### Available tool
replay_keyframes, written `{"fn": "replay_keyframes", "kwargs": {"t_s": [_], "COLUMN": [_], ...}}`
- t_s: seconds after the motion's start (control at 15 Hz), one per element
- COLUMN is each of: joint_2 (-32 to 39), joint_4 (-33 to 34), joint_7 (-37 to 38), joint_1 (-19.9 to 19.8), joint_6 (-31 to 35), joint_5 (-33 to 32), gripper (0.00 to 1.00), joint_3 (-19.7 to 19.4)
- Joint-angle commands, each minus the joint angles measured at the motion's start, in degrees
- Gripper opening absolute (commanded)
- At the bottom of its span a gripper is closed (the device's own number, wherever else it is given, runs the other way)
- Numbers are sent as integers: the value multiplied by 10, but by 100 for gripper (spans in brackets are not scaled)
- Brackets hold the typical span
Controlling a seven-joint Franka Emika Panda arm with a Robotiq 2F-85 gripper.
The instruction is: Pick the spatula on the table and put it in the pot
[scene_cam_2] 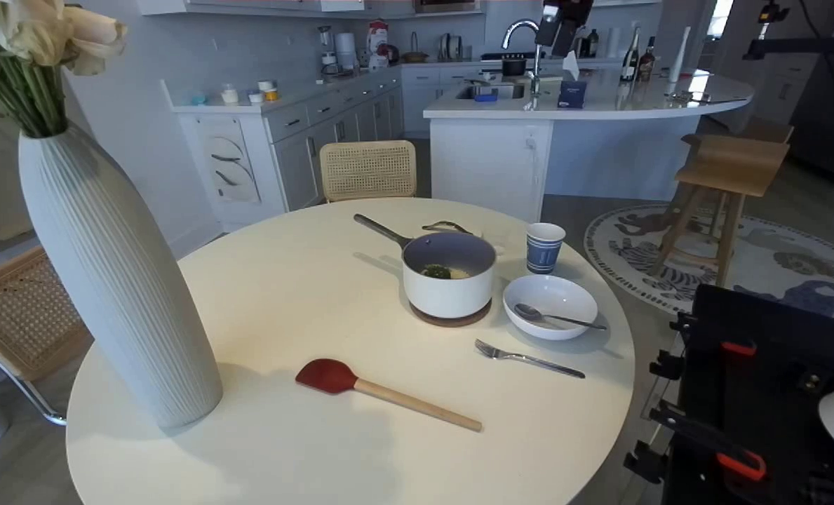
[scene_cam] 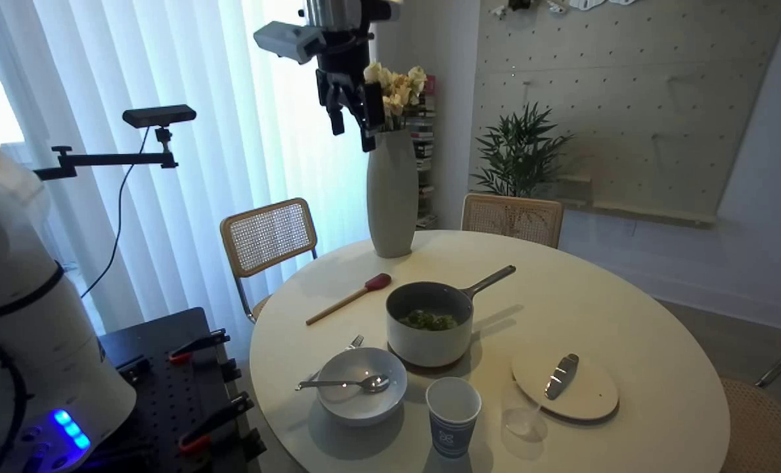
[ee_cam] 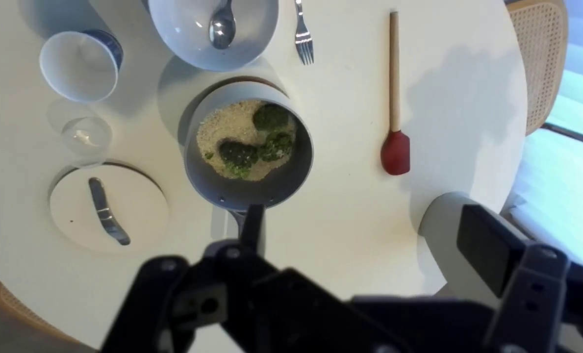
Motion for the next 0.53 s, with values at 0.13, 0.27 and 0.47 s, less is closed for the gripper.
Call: {"fn": "replay_keyframes", "kwargs": {"t_s": [0.13, 0.27, 0.47], "joint_2": [24, 39, 65], "joint_4": [-44, -62, -81], "joint_7": [4, 1, -2], "joint_1": [21, 31, 45], "joint_6": [39, 56, 87], "joint_5": [24, 35, 52], "gripper": [100, 100, 100], "joint_3": [58, 71, 88]}}
